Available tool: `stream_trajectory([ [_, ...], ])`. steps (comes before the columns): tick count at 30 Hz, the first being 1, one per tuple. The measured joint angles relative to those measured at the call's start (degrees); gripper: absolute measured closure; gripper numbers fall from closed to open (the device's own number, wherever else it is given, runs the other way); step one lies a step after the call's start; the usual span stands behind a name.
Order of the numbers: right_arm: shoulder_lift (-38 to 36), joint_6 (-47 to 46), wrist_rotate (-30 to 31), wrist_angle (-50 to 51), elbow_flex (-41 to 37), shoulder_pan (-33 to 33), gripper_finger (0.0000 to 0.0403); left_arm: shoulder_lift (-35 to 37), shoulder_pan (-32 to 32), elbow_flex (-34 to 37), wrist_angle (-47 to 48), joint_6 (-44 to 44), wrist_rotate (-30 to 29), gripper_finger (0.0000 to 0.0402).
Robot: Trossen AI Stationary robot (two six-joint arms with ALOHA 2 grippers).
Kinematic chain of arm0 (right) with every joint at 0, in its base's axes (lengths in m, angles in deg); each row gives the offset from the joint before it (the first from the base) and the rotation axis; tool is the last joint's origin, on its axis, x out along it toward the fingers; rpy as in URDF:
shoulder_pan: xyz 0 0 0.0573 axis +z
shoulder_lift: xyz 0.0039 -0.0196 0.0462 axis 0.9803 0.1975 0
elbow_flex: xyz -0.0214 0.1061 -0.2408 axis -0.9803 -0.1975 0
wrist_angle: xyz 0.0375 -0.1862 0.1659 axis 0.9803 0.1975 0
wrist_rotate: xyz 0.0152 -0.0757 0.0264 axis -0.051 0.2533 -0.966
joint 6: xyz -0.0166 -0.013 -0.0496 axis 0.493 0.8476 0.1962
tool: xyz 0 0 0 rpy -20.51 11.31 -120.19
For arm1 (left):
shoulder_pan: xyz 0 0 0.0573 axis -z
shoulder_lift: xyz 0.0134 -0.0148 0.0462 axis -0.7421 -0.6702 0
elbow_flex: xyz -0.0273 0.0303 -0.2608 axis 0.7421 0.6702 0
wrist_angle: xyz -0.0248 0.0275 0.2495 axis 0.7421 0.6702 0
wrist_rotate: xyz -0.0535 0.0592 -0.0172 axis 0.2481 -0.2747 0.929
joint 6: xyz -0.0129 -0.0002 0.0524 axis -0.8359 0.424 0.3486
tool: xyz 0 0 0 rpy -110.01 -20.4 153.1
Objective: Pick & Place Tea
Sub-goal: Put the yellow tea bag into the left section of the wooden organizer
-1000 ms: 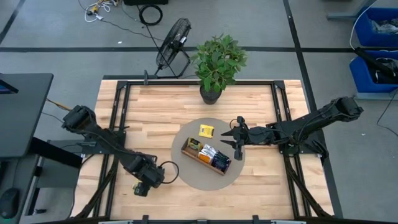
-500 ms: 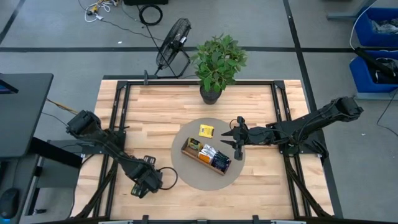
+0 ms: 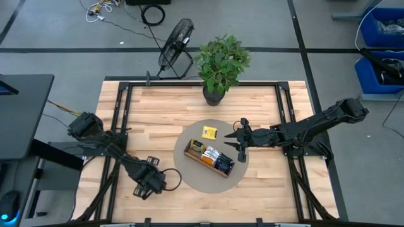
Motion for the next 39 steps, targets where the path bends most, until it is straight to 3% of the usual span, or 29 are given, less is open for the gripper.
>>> stream_trajectory([
  [13,0.0,0.0,0.0,0.0,0.0,0.0,0.0275,-0.1,-4.6,0.1,0.0,0.9,1.7,0.0390],
  [18,0.0,0.0,0.0,0.2,0.0,0.0,0.0275,0.7,-6.4,0.0,0.2,0.0,1.8,0.0397],
  [28,0.0,-0.9,0.0,0.3,0.0,0.0,0.0275,1.4,-7.2,-5.4,4.6,0.2,-7.5,0.0400],
  [39,0.0,-1.1,0.0,-0.7,0.0,0.0,0.0275,1.5,-7.5,-16.0,8.4,5.0,-29.3,0.0399],
])
